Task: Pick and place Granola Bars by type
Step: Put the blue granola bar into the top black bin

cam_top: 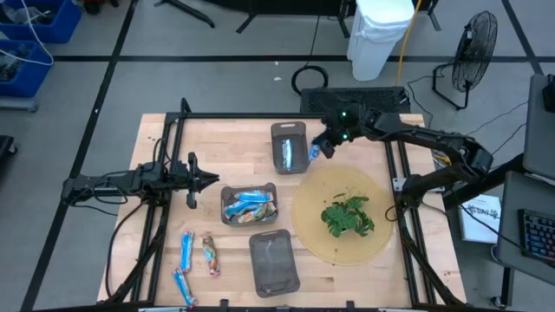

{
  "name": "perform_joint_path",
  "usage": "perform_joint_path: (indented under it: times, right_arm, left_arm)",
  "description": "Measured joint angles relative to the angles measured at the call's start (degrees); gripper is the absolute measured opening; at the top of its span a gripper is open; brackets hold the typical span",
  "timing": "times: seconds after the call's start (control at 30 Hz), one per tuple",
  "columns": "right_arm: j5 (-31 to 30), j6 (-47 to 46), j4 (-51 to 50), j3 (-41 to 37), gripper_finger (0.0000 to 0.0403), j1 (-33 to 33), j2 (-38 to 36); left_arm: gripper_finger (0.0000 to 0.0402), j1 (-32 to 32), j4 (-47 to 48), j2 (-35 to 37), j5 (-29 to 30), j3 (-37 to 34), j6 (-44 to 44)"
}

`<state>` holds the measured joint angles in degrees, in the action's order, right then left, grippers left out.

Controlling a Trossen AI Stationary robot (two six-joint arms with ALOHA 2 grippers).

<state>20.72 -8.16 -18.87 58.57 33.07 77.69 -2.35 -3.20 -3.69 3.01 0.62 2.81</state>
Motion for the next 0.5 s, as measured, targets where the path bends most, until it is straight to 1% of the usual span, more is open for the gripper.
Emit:
perform_joint_path:
  times: [0.17,0.23,0.4,0.5]
  right_arm:
    - [10.6,5.5,2.7,0.0,0.0019,-3.5,0.0]
    - [13.9,6.7,4.2,0.0,0.0019,-4.8,0.0]
    - [21.2,7.3,6.6,0.0,0.0019,-6.3,0.0]
    - [29.2,7.4,7.0,0.0,0.0019,-6.6,0.0]
  left_arm:
    - [0.0047,0.0,0.0,0.0,0.0,0.0,0.0]
    - [0.0047,0.0,0.0,0.0,0.0,0.0,0.0]
    - [0.0047,0.0,0.0,0.0,0.0,0.0,0.0]
    - [0.0047,0.0,0.0,0.0,0.0,0.0,0.0]
